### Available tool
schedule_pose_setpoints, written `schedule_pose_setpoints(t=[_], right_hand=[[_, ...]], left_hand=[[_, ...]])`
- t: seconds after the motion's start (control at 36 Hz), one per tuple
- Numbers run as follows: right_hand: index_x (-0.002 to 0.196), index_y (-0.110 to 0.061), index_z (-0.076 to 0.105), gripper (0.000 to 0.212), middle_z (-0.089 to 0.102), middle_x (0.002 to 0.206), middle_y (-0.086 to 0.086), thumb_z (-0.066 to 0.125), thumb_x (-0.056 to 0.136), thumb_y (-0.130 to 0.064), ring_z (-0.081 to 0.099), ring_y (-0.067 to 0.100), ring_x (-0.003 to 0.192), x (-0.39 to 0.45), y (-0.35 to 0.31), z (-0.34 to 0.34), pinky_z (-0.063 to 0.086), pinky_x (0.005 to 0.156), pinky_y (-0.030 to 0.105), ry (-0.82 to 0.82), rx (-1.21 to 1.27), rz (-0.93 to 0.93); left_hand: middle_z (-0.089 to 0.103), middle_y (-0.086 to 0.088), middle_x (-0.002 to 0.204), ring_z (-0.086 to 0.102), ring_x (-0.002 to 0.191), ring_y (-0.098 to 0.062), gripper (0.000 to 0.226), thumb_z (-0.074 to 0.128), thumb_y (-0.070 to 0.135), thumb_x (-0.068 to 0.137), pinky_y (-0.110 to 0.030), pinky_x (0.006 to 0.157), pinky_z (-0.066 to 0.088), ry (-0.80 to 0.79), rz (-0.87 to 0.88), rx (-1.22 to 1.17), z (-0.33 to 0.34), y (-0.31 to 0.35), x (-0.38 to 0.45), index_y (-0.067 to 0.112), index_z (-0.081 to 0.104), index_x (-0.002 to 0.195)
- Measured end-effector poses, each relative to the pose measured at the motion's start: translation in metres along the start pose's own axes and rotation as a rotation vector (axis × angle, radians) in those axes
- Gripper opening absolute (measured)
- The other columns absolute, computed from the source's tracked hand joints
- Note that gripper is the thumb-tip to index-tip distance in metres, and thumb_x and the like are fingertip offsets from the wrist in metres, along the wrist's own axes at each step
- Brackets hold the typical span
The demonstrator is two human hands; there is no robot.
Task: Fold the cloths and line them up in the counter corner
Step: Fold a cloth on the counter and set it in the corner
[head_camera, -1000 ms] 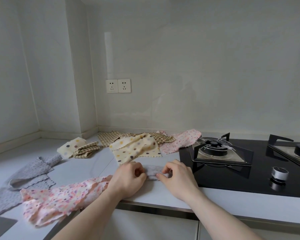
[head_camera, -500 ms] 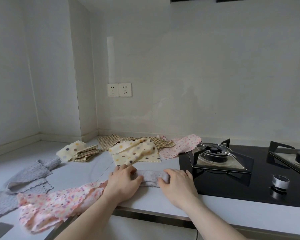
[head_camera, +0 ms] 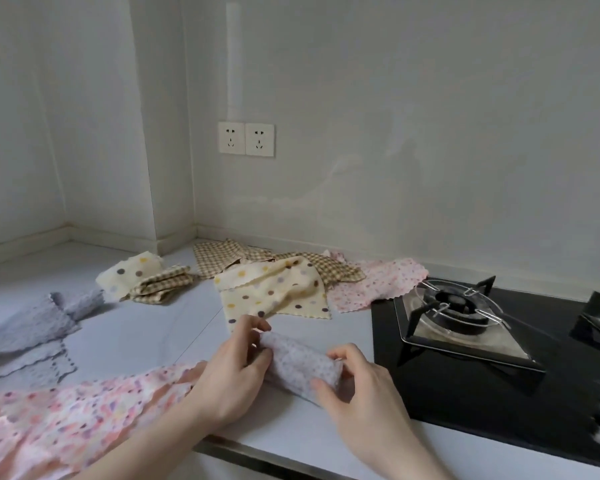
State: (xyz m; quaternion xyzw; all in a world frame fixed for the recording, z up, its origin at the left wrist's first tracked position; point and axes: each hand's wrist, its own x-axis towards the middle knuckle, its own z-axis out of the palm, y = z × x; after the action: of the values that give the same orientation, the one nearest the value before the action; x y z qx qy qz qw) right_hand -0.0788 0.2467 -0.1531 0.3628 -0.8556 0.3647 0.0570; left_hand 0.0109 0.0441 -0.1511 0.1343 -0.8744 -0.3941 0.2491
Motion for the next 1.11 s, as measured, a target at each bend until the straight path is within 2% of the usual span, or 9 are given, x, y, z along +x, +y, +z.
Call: schedule_pose_setpoints(t=[0.19,0.31,0.39,0.53,0.61,0.75,0.83,0.92,1.11], right_hand=[[0.101,-0.043,0.057,0.032,0.056,0.074,-0.023,0.056,0.074,-0.06,0.047,-0.008,0.08,0.01,0.016,0.022,0.035,0.076,0.006,0.006,-0.057,0.066],[0.098,-0.039,0.058,0.024,0.063,0.079,-0.018,0.063,0.077,-0.05,0.054,-0.001,0.075,0.018,0.012,0.019,0.038,0.067,0.007,-0.059,0.011,0.244],[0.091,-0.03,0.062,0.018,0.07,0.079,-0.01,0.071,0.078,-0.039,0.063,0.005,0.073,0.028,-0.008,0.003,0.048,0.065,0.019,-0.151,0.178,0.416],[0.087,-0.025,0.065,0.009,0.07,0.075,-0.013,0.073,0.084,-0.024,0.06,-0.001,0.063,0.044,-0.07,-0.058,0.044,0.057,0.013,-0.231,0.358,0.499],[0.09,-0.023,0.067,0.009,0.072,0.08,-0.006,0.074,0.086,-0.022,0.062,-0.003,0.066,0.06,-0.107,-0.113,0.045,0.06,0.012,-0.211,0.413,0.515],[0.086,-0.023,0.068,0.008,0.075,0.085,-0.003,0.076,0.085,-0.027,0.067,0.005,0.075,0.058,-0.16,-0.185,0.049,0.066,0.02,-0.144,0.493,0.533],[0.091,-0.021,0.07,0.016,0.075,0.089,-0.001,0.074,0.087,-0.037,0.071,0.014,0.085,0.049,-0.182,-0.216,0.054,0.077,0.03,-0.102,0.535,0.54],[0.09,-0.023,0.068,0.017,0.075,0.086,0.001,0.072,0.088,-0.039,0.071,0.019,0.083,0.038,-0.192,-0.243,0.055,0.075,0.032,-0.07,0.549,0.555],[0.103,-0.025,0.07,0.011,0.076,0.097,-0.005,0.069,0.092,-0.028,0.072,0.009,0.093,0.005,-0.174,-0.312,0.059,0.088,0.035,0.021,0.51,0.599]], left_hand=[[0.059,0.019,0.09,0.058,0.084,-0.006,0.031,0.05,0.023,0.098,-0.033,0.078,0.047,-0.014,0.005,0.128,0.011,-0.013,0.002,0.042,0.037,0.118],[0.06,0.014,0.102,0.058,0.096,-0.008,0.03,0.048,0.028,0.096,-0.032,0.083,0.046,-0.088,-0.013,0.251,0.011,-0.005,0.007,0.04,0.038,0.121],[0.062,0.005,0.112,0.06,0.104,-0.019,0.033,0.048,0.027,0.095,-0.036,0.083,0.047,-0.165,-0.095,0.277,0.0,0.012,0.009,0.039,0.036,0.123],[0.063,0.012,0.109,0.061,0.1,-0.014,0.042,0.06,0.014,0.094,-0.033,0.08,0.049,-0.098,-0.136,0.144,-0.046,0.074,0.016,0.04,0.041,0.121],[0.065,0.025,0.097,0.064,0.089,-0.002,0.035,0.061,0.014,0.096,-0.026,0.072,0.052,-0.045,-0.152,-0.017,-0.085,0.127,0.03,0.038,0.044,0.116],[0.068,0.004,0.09,0.068,0.079,-0.021,0.023,0.062,0.015,0.098,-0.04,0.066,0.057,-0.074,-0.166,-0.232,-0.143,0.202,0.036,0.029,0.051,0.113],[0.067,-0.004,0.086,0.065,0.075,-0.023,0.02,0.065,0.019,0.097,-0.028,0.062,0.054,-0.14,-0.109,-0.245,-0.165,0.239,0.049,0.025,0.052,0.111],[0.067,-0.005,0.084,0.061,0.069,-0.019,0.018,0.067,0.02,0.095,-0.016,0.057,0.047,-0.222,-0.067,-0.24,-0.173,0.265,0.059,0.023,0.054,0.108],[0.069,-0.005,0.086,0.069,0.073,-0.02,0.027,0.07,0.011,0.092,-0.043,0.066,0.058,-0.385,0.033,-0.277,-0.133,0.317,0.079,0.024,0.055,0.109]])
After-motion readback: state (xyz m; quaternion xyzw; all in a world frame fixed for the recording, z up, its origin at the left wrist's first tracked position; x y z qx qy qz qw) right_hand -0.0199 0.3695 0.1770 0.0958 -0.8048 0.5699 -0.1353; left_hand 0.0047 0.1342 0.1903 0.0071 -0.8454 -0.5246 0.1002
